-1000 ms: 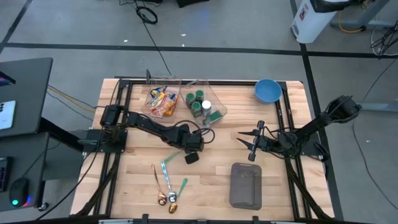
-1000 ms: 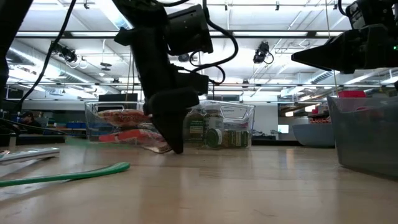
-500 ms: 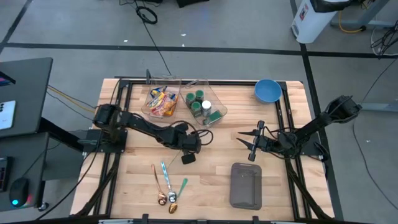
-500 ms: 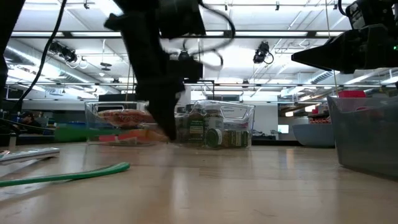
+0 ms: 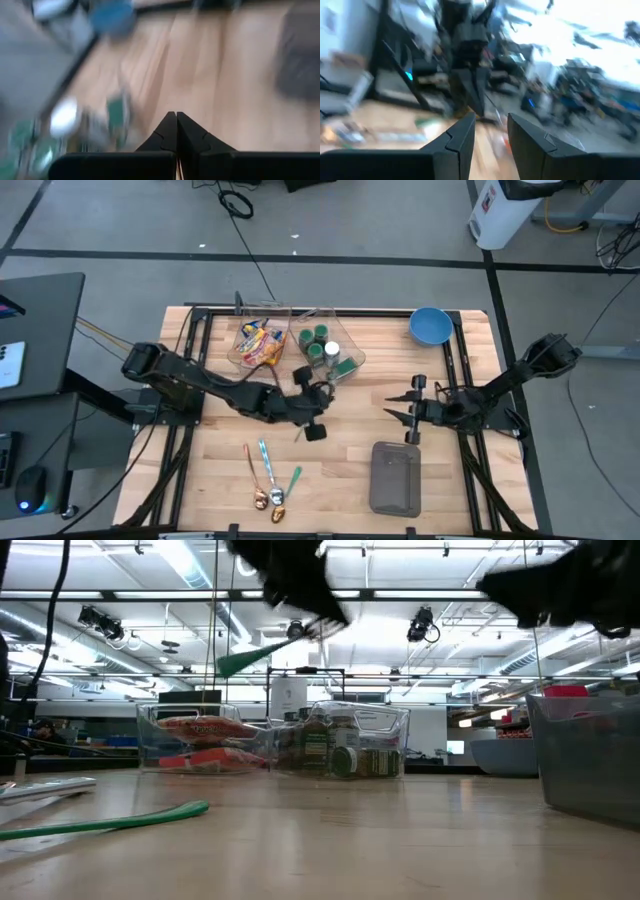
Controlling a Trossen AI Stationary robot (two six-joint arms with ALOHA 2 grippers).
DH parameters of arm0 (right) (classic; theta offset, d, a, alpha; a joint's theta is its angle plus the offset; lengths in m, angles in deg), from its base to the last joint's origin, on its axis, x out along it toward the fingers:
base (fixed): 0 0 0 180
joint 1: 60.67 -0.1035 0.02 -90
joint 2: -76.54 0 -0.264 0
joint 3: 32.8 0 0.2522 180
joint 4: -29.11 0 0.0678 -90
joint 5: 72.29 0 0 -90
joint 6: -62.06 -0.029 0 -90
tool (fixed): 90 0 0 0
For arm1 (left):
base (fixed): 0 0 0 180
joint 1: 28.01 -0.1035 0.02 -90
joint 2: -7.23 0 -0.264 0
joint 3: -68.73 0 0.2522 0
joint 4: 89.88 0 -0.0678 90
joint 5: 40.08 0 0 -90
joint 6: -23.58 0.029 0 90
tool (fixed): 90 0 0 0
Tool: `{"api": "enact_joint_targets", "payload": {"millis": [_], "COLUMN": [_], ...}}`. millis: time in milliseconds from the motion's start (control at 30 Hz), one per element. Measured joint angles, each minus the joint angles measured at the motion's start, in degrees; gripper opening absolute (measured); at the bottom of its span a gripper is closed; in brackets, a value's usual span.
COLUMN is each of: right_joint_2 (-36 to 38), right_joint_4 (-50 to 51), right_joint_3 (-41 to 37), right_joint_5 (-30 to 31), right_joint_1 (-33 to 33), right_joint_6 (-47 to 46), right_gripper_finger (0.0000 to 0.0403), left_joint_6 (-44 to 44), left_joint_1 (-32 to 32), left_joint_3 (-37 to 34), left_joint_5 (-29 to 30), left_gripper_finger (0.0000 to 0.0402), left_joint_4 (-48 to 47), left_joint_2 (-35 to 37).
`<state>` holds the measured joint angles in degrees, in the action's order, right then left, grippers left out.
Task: Pick & Place Food Item
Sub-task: Put the green fork into the gray bin
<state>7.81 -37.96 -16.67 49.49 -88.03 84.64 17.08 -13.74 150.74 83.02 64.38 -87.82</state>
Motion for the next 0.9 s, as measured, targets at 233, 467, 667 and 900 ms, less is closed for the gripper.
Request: {"api": "enact_joint_targets", "payload": {"millis": [233,467,667,900], "right_joint_2": [0.0,1.3,3.0,3.2], "right_joint_4": [-8.0,-8.5,-8.7,-8.5], "right_joint_3": [0.0,0.0,0.0,0.0], "right_joint_5": [-2.9,4.3,13.9,14.8], "right_joint_1": [-0.8,-3.3,-5.1,-5.6], "right_joint_6": [4.0,7.6,11.9,12.8], "right_gripper_finger": [0.0126,0.0126,0.0126,0.0126], "left_joint_6": [19.6,28.7,30.6,23.7], "left_joint_1": [3.8,3.9,2.9,0.3], "left_joint_3": [0.1,0.1,0.1,2.4], "left_joint_5": [0.4,-9.0,-15.4,-24.0], "left_gripper_finger": [0.0001,0.0001,0.0001,0.0001], "left_joint_4": [26.7,51.5,73.3,97.6], "left_joint_2": [-1.0,-5.3,-14.9,-27.4]}}
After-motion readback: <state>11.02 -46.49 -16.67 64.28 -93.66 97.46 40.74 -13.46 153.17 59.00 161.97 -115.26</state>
